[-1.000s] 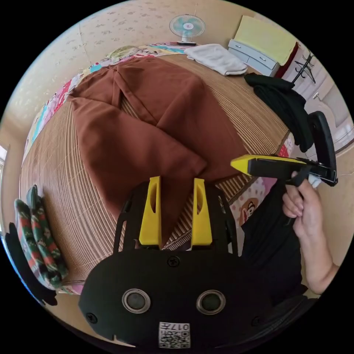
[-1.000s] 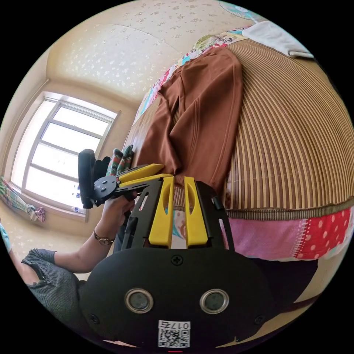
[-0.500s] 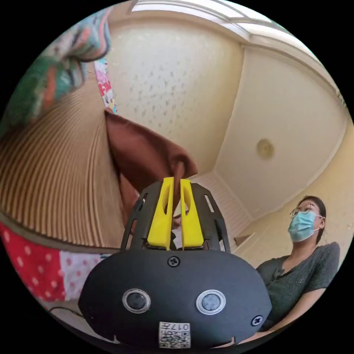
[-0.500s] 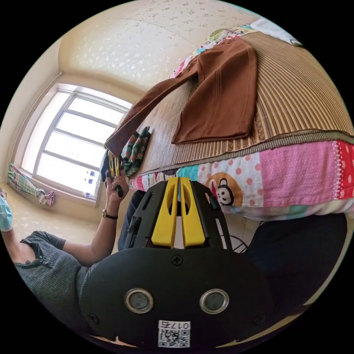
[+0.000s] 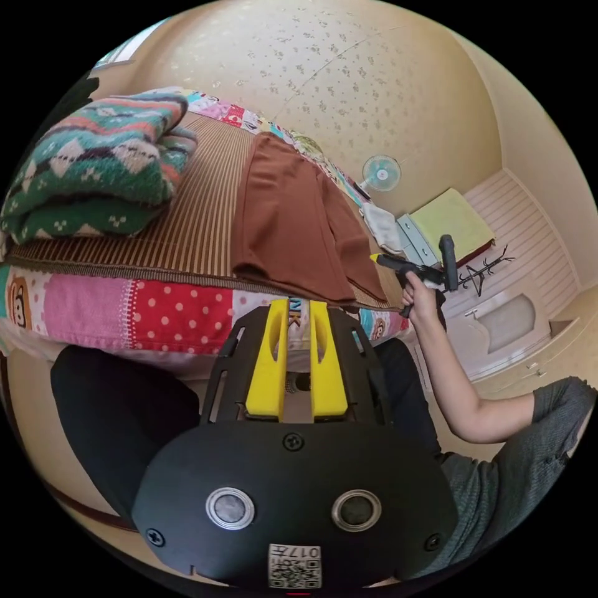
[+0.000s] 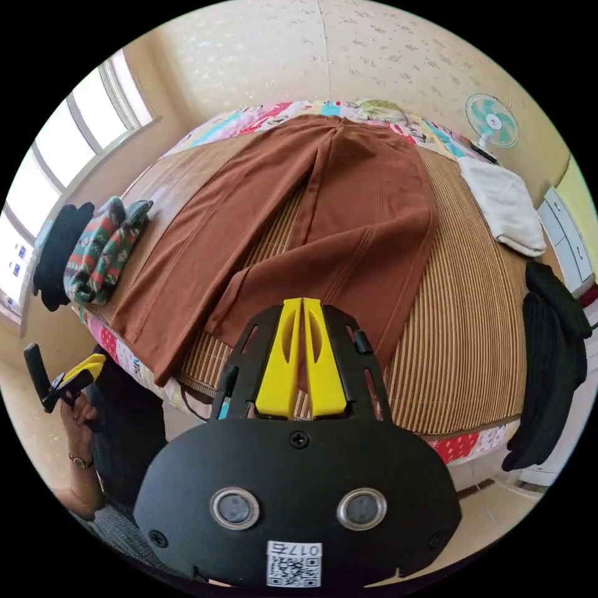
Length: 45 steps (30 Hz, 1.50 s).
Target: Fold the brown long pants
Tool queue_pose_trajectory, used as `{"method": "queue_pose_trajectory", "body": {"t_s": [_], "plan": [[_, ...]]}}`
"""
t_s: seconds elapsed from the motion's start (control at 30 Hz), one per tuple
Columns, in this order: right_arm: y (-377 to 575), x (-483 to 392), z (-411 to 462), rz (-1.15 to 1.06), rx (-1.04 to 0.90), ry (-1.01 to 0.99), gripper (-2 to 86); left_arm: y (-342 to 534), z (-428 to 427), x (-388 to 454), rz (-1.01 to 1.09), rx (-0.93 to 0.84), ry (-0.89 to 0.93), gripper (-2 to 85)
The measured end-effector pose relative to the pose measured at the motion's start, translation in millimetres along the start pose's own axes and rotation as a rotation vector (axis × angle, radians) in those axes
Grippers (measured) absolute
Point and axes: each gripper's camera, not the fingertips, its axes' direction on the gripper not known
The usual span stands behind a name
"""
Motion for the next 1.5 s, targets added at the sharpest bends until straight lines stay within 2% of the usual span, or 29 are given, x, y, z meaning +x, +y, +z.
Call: {"method": "queue_pose_trajectory", "body": {"t_s": [0.1, 0.23, 0.33, 0.47, 0.57, 0.63, 0.7, 0.77, 0.93, 1.13, 1.23, 1.33, 1.5], "plan": [[12, 18, 7, -0.021, 0.000, -0.112, 0.5, -10, 5, 14, 0.042, 0.002, -0.016, 6.7], [33, 32, 1, -0.093, -0.067, -0.115, 0.5, -15, 7, 2, -0.051, 0.006, 0.040, 6.7], [49, 41, -13, -0.130, -0.165, 0.053, 0.6, -13, 4, -11, -0.092, 0.001, 0.025, 6.7], [57, 67, -45, 0.046, -0.214, 0.241, 1.1, -13, 2, -20, -0.106, -0.057, -0.097, 7.9], [65, 46, -76, -0.008, -0.025, 0.082, 2.0, -15, 0, -29, -0.137, -0.025, -0.070, 9.0], [66, 26, -84, -0.077, 0.059, -0.055, 3.1, -22, 0, -26, -0.111, -0.008, -0.132, 9.1], [53, -2, -72, -0.242, -0.001, -0.210, 5.9, -38, 6, -18, -0.045, -0.041, -0.238, 8.3], [37, -13, -55, -0.269, -0.088, -0.232, 8.3, -51, 17, -14, -0.003, -0.091, -0.292, 8.7], [13, -14, -17, -0.197, -0.151, -0.343, 12.8, -58, 52, -23, -0.037, -0.234, -0.363, 10.7], [41, -2, -16, -0.026, 0.076, -0.448, 13.7, -24, 61, -7, -0.025, -0.173, -0.368, 14.5], [54, -4, -17, -0.005, 0.129, -0.472, 12.7, -16, 67, 1, 0.000, -0.197, -0.382, 10.1], [53, -7, 2, -0.003, -0.023, -0.640, 7.2, -12, 68, 5, 0.038, -0.233, -0.347, 6.3], [76, -3, -13, -0.044, -0.014, -0.608, 3.6, 1, 50, 27, 0.145, -0.259, -0.302, 3.1]]}}
